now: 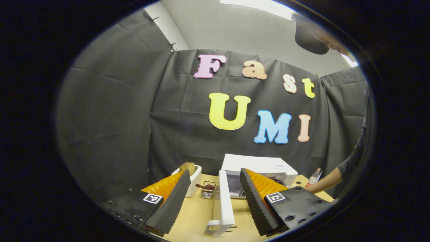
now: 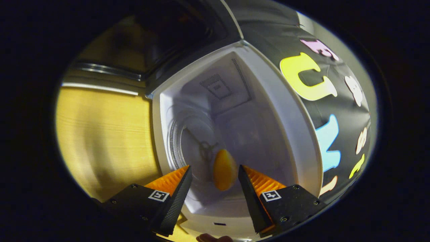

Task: Open the microwave oven with the left hand, put the food in, and close the microwave oven.

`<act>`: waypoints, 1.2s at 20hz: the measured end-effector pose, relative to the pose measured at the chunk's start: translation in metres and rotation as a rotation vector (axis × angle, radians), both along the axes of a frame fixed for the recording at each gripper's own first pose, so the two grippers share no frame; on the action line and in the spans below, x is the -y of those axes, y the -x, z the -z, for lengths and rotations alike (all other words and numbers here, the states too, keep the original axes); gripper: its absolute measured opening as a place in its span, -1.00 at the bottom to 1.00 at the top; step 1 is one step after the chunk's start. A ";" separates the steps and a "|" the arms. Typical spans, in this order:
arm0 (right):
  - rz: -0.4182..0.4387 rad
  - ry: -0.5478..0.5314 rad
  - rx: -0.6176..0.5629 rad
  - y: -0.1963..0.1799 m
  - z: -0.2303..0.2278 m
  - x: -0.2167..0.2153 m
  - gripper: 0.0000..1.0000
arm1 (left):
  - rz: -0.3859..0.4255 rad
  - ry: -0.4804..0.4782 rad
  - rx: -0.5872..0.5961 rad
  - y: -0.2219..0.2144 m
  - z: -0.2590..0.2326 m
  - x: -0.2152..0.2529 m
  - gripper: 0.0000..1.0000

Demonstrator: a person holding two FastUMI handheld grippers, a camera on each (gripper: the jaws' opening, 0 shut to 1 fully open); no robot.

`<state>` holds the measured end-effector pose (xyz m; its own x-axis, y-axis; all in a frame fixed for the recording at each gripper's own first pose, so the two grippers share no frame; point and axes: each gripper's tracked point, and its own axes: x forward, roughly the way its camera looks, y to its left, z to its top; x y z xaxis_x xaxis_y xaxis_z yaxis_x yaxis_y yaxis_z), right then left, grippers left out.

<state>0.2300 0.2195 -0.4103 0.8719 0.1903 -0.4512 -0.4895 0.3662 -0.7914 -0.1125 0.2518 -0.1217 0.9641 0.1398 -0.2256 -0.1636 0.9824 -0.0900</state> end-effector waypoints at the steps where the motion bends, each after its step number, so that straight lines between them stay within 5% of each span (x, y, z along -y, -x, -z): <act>1: 0.016 -0.060 -0.028 0.013 -0.005 0.004 0.70 | 0.015 -0.006 0.005 -0.006 0.001 0.006 0.97; 8: 0.226 -0.493 -0.149 0.086 -0.064 0.049 0.72 | 0.183 0.026 0.043 -0.052 0.005 0.064 0.92; 17: 0.409 -0.726 -0.029 0.131 -0.155 0.131 0.71 | 0.356 0.050 0.059 -0.088 0.009 0.136 0.92; 24: 0.474 -0.909 0.123 0.166 -0.246 0.164 0.66 | 0.398 0.081 0.060 -0.101 0.014 0.171 0.92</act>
<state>0.0635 0.0551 -0.1648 0.9767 0.0397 -0.2110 -0.0732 0.9854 -0.1538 -0.0115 0.0812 -0.1360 0.9511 -0.2628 -0.1626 0.2357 0.9572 -0.1680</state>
